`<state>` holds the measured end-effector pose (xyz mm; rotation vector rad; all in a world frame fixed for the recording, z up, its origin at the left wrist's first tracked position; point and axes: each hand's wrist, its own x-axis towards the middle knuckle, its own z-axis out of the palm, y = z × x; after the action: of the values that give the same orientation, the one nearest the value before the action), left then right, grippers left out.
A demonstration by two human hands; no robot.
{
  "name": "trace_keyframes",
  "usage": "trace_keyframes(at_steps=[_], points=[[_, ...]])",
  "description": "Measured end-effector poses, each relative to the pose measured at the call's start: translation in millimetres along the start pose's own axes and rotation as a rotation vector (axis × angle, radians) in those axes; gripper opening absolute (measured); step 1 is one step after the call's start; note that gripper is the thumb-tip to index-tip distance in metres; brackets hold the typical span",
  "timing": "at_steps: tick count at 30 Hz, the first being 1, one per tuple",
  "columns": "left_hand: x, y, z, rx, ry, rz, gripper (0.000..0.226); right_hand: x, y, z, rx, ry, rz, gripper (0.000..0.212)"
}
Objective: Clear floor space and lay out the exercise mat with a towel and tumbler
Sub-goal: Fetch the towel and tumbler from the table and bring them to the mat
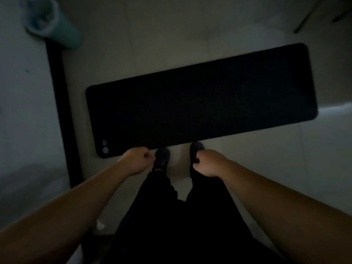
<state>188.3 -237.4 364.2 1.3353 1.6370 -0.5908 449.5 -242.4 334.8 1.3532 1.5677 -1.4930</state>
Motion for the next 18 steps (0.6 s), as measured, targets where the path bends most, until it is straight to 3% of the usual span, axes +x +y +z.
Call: trace_keyframes(at_steps=[7, 11, 15, 18], points=[[-41, -23, -29, 0.224, -0.155, 0.053, 0.028, -62, 18, 28, 0.33, 0.234, 0.126, 0.028], [-33, -18, -62, 0.144, -0.25, 0.035, 0.033, -105, 43, 50, 0.614, 0.382, 0.212, 0.027], [-15, 40, -93, 0.226, -0.194, 0.101, 0.028, -153, 79, 97, 0.949, 0.627, 0.327, 0.022], [-9, 106, -94, 0.298, -0.118, 0.191, 0.029, -183, 106, 150, 1.1, 0.681, 0.45, 0.023]])
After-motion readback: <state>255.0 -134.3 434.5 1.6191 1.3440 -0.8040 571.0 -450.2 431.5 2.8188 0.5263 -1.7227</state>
